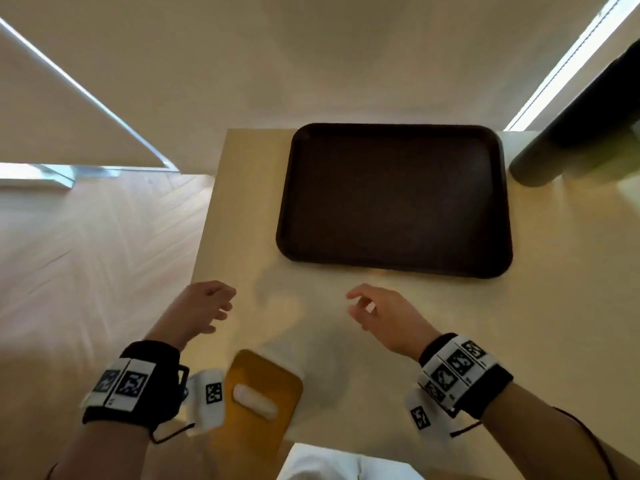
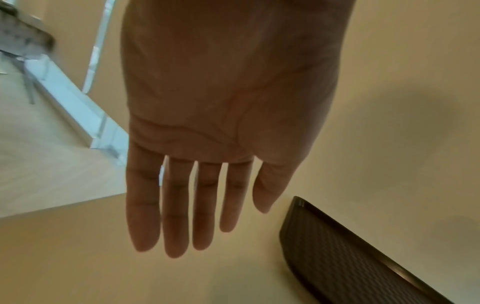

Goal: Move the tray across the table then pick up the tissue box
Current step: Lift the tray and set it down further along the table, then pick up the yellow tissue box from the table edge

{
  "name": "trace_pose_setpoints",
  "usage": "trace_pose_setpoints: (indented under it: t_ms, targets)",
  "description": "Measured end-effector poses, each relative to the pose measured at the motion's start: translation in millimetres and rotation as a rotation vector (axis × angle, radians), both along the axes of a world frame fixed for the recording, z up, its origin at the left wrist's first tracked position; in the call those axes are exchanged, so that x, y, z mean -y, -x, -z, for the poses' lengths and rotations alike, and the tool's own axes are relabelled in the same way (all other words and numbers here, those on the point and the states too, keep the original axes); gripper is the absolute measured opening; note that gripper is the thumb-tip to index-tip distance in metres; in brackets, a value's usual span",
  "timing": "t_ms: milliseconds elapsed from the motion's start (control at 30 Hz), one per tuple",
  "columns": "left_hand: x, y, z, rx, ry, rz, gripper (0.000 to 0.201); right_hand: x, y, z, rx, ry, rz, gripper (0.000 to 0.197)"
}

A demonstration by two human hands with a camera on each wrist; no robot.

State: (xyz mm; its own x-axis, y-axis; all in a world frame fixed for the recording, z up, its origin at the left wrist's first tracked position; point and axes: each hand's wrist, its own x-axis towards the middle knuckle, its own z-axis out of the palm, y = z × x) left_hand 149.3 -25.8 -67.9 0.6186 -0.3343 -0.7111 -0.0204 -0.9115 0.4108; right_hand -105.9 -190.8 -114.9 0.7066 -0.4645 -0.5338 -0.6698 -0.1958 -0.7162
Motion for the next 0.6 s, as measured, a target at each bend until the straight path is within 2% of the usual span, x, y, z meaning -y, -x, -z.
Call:
trace_pose_setpoints:
  t_ms: [167,300,433,600]
  targets:
    - [-76,39,3,0.016,-0.066,-0.173,0.038,-76,0,7,0.053,-0.214,-0.097,0.041]
    - [-110,66,-1,-0.116,-0.086,-0.218,0.052,-108,-1,7,0.096,-0.273,-0.096,0.049]
    - [-115,89,-3,-0.213,-0.045,-0.277,0.045,-121,-3,6,0.112,-0.271,-0.047,0.048]
    - [-99,100,-4,-0.148,-0.01,-0.257,0.042,-129,-9,2,0.125,-0.203,0.023,0.044]
